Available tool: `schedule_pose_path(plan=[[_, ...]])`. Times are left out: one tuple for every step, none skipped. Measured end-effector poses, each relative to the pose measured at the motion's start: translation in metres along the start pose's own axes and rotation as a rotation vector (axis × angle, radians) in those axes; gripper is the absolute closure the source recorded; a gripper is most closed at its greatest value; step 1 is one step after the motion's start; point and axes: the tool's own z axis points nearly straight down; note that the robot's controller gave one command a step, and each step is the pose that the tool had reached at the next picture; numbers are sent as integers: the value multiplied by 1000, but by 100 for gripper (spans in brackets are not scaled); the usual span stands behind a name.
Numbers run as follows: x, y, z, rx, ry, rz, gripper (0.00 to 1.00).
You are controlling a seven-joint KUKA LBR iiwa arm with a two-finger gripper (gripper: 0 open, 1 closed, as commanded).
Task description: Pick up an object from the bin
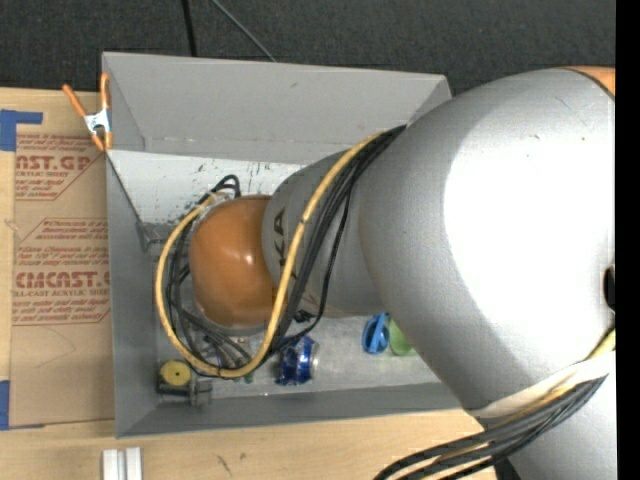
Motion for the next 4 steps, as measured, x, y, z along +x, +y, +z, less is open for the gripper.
schedule_pose_path(plan=[[3,-1,2,2,11,1,100],[-16,-8,-154,-1,-1,-33,100],[-14,-8,-149,0,7,-34,0],[-6,-34,-17,4,17,109,0]])
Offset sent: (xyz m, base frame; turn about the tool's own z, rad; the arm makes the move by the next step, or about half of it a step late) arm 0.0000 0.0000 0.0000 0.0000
